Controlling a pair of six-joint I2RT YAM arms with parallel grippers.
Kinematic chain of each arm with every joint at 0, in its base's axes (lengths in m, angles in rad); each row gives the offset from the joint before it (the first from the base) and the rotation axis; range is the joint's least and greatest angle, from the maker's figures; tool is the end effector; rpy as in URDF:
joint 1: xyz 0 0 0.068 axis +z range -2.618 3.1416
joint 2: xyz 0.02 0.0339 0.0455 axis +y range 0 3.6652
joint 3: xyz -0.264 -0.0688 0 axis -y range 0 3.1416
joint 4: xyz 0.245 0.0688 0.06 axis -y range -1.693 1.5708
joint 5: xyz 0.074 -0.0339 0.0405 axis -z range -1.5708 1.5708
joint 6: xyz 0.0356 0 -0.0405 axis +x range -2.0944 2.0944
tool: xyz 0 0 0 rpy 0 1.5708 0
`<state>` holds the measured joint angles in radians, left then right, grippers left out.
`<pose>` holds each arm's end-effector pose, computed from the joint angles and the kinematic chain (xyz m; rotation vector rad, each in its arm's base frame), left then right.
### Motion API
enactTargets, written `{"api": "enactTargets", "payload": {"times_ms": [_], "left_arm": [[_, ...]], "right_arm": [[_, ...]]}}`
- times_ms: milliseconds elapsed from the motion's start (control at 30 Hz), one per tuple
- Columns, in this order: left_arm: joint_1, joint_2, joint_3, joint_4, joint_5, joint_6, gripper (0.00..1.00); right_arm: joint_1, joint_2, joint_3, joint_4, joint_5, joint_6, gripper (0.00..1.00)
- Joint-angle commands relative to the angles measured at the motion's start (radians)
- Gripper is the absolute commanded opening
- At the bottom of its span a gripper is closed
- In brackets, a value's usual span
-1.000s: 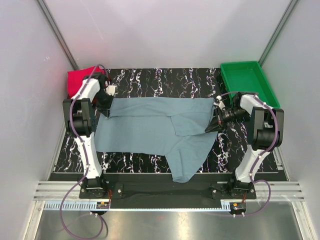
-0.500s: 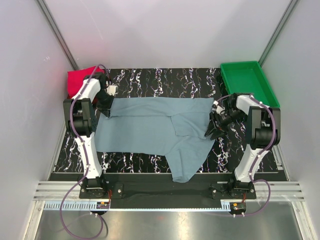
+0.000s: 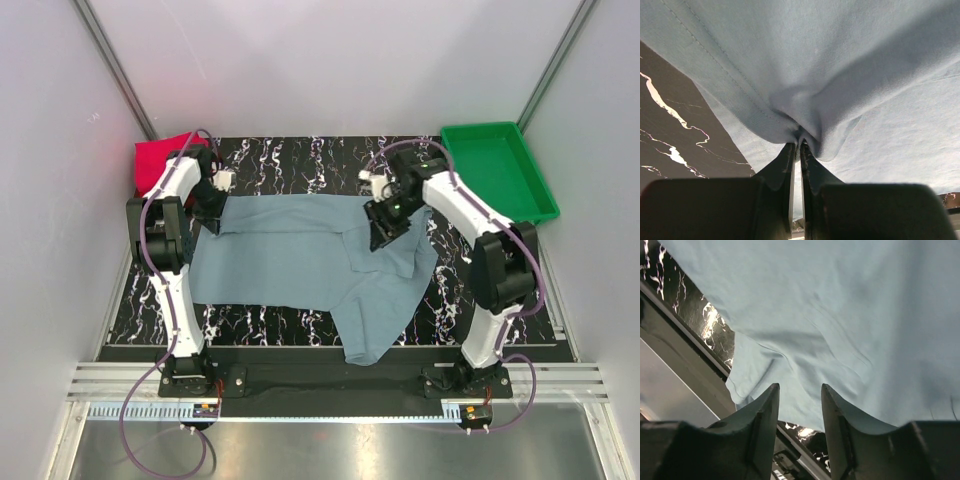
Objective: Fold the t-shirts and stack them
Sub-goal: Fold the tshirt
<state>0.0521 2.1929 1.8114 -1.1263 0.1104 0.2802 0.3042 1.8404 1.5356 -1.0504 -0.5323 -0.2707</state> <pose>0.4301 0.0185 0.1833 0.3533 3.0371 -0.1507 0.3423 0.1264 0.2494 -0.8844 2.6963 0.7783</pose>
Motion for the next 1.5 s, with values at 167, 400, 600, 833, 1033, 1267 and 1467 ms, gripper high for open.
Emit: {"api": "enactTargets", "payload": {"times_ms": [167, 400, 600, 833, 1033, 1267, 1467], "left_arm": [[-0.003, -0.05, 0.014, 0.011, 0.018, -0.007, 0.08], [-0.001, -0.055, 0.008, 0.01, 0.02, -0.006, 0.08], [-0.003, -0.051, 0.009, 0.011, 0.018, -0.007, 0.08], [-0.001, -0.048, 0.011, 0.007, 0.02, -0.009, 0.08], [-0.001, -0.051, 0.011, 0.007, 0.028, -0.009, 0.08], [-0.001, -0.048, 0.008, 0.008, 0.04, -0.009, 0.08], [-0.001, -0.047, 0.008, 0.01, 0.046, -0.009, 0.08]], "right_arm": [[0.174, 0.147, 0.024, 0.041, 0.129, -0.103, 0.41], [0.202, 0.23, 0.038, 0.101, 0.19, -0.113, 0.41], [0.231, 0.247, 0.049, 0.124, 0.17, -0.094, 0.41], [0.266, 0.269, 0.061, 0.136, 0.175, -0.085, 0.45], [0.286, 0.307, 0.09, 0.179, 0.229, -0.055, 0.48], [0.292, 0.338, 0.112, 0.194, 0.302, -0.042, 0.4], [0.299, 0.336, 0.118, 0.167, 0.313, -0.027, 0.11]]}}
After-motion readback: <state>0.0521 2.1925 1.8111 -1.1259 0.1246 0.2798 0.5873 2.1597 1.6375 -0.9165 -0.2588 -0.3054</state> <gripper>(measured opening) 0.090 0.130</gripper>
